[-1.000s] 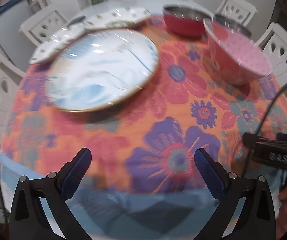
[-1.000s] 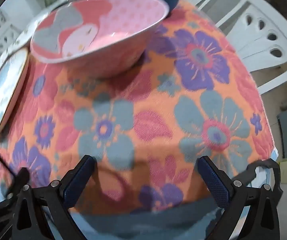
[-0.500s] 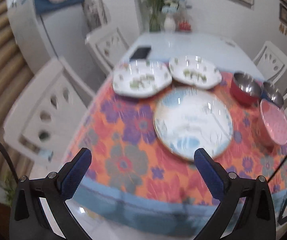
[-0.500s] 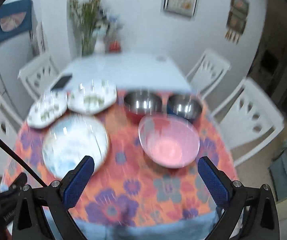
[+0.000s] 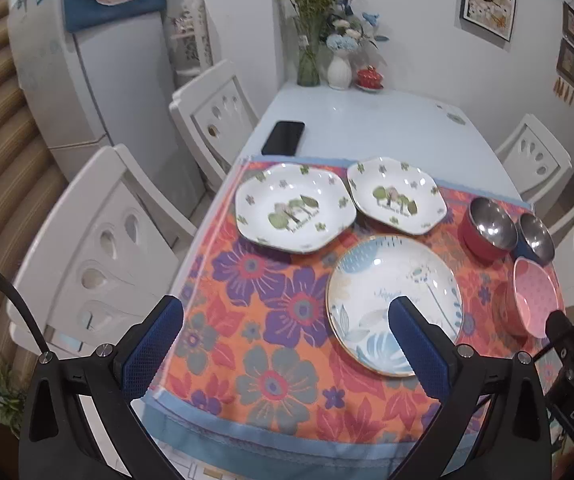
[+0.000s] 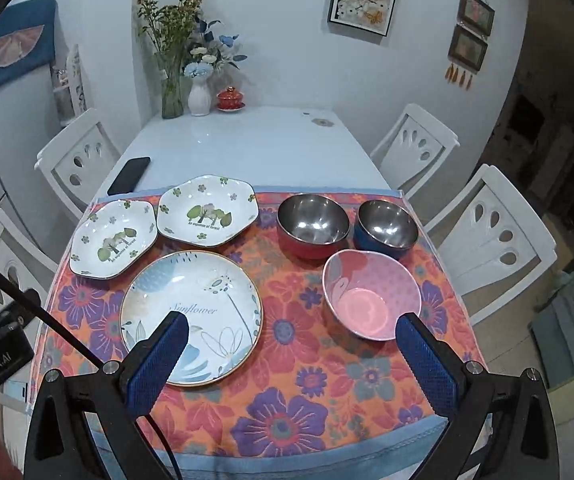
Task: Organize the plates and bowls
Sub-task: 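Move both grippers toward the rim of the large Sunflower plate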
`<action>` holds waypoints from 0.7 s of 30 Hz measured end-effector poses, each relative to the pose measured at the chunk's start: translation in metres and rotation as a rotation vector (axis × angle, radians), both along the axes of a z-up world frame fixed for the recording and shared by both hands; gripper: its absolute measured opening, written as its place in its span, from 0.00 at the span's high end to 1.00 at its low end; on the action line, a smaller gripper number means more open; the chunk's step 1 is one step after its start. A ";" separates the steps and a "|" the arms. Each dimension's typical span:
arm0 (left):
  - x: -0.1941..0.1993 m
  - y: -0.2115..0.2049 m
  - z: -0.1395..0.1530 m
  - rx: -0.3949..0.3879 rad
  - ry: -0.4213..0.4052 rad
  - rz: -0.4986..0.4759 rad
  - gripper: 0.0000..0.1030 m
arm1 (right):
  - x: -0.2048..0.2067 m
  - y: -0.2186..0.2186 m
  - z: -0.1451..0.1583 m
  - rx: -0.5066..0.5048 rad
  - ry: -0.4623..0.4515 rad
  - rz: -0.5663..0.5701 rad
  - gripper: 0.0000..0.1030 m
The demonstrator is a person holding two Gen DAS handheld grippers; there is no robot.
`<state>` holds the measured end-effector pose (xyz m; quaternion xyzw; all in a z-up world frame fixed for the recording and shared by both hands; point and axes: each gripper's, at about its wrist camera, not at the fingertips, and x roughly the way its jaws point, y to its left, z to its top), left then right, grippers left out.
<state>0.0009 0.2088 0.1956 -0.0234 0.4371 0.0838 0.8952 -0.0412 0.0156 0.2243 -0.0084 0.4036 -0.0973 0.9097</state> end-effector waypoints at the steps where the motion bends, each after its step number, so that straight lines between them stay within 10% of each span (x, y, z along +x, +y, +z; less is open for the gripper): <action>1: -0.001 -0.002 -0.004 -0.002 0.008 -0.018 0.01 | 0.001 0.001 -0.002 0.000 0.007 -0.007 0.00; 21: -0.003 -0.010 -0.015 0.035 0.003 -0.098 0.01 | 0.005 0.002 -0.026 0.055 0.066 -0.062 0.00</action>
